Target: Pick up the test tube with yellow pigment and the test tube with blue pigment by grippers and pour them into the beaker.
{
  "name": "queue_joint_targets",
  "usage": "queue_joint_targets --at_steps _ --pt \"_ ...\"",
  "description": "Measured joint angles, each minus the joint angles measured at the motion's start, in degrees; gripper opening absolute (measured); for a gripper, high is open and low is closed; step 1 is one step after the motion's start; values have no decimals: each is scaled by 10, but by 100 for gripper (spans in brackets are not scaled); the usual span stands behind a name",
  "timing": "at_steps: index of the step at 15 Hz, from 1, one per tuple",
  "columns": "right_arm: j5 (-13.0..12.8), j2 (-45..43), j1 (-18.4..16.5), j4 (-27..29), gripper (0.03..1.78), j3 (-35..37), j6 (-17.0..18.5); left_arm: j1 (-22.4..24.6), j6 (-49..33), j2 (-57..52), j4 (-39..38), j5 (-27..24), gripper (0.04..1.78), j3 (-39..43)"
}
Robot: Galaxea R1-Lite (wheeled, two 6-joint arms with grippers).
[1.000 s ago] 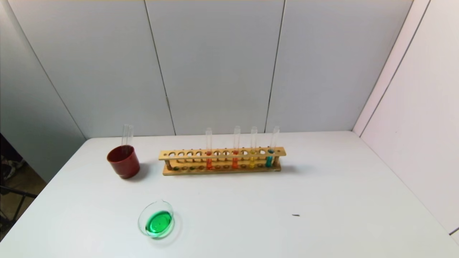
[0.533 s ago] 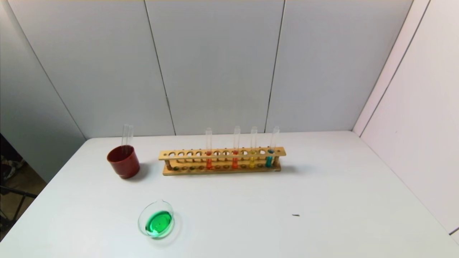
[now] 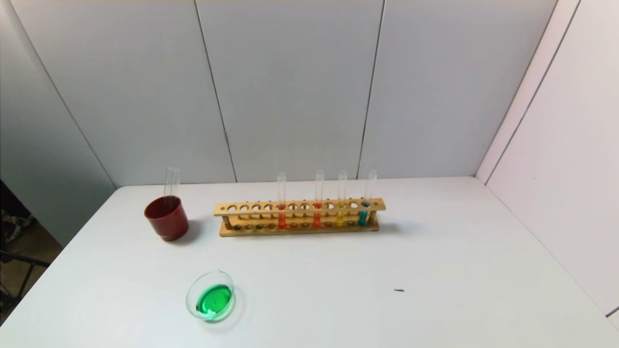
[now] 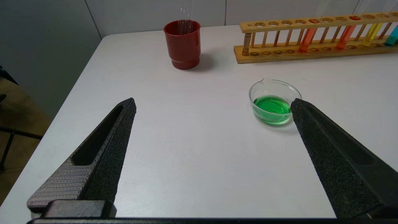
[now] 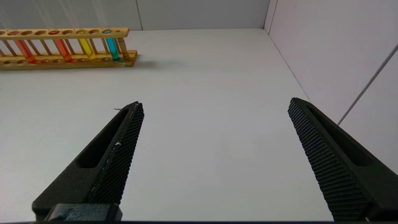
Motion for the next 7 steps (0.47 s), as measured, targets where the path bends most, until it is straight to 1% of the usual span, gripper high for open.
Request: queue_joint_targets --at_steps 7 --pt "1 0 0 1 170 0 -1 0 0 0 0 0 175 0"
